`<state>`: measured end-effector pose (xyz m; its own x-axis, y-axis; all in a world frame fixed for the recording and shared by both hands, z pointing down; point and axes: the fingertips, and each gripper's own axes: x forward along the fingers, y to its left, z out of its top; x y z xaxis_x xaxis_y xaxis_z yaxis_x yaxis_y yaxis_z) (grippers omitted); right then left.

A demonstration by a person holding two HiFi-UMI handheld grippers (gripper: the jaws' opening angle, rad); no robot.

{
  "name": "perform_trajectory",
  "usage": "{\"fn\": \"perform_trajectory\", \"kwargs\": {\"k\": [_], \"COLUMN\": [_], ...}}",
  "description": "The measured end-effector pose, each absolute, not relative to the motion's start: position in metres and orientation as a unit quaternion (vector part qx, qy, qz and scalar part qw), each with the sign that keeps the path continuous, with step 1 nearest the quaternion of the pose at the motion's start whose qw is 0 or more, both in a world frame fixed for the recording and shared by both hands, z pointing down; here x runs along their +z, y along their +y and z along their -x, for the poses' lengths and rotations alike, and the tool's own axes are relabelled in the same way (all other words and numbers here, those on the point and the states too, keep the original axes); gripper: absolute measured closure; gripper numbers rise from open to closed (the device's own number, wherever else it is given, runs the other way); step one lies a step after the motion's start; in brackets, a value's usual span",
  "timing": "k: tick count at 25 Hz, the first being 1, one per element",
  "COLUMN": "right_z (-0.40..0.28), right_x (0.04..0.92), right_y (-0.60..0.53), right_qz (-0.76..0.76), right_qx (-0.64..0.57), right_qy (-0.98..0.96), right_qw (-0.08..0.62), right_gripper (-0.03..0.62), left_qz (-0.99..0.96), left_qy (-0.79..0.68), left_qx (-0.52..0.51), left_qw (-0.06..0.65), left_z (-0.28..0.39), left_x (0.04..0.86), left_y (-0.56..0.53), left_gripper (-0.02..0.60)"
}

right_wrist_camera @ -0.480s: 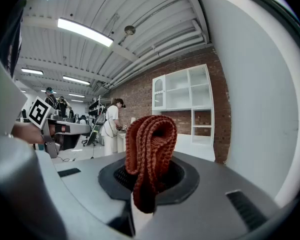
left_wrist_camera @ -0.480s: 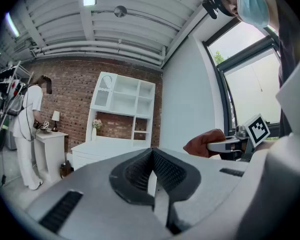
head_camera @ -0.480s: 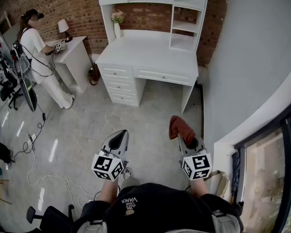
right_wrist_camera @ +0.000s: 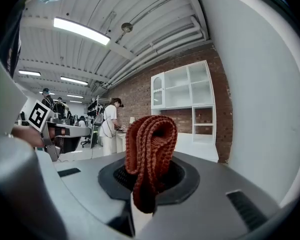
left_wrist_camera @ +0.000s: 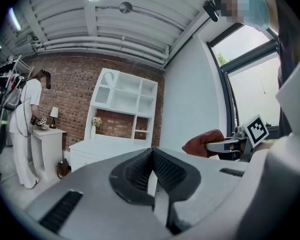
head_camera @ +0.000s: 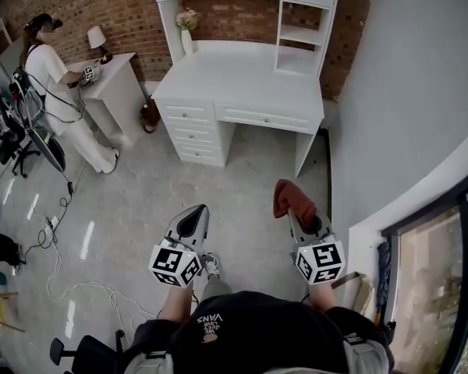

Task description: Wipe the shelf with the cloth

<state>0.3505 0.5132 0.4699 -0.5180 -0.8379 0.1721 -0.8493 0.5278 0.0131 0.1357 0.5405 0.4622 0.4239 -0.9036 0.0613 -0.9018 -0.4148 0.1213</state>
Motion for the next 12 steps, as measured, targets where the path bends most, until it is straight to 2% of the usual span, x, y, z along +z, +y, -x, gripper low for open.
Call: {"fn": "perform_trajectory", "kwargs": {"k": [12], "right_z": [-0.26], "right_x": [0.452], "right_y": [0.403], "right_qz": [-0.526], "right_qx": [0.041], "right_qy": [-0.847], "right_qw": [0.071], "right_gripper": [0.526], "left_qz": [-0.858], "left_qy": [-0.509], "left_qx": [-0.015], "left_qw": [0.072], "left_z": [-0.035], "left_x": [0.451], "left_y": [0.422], "left_gripper": [0.577]}}
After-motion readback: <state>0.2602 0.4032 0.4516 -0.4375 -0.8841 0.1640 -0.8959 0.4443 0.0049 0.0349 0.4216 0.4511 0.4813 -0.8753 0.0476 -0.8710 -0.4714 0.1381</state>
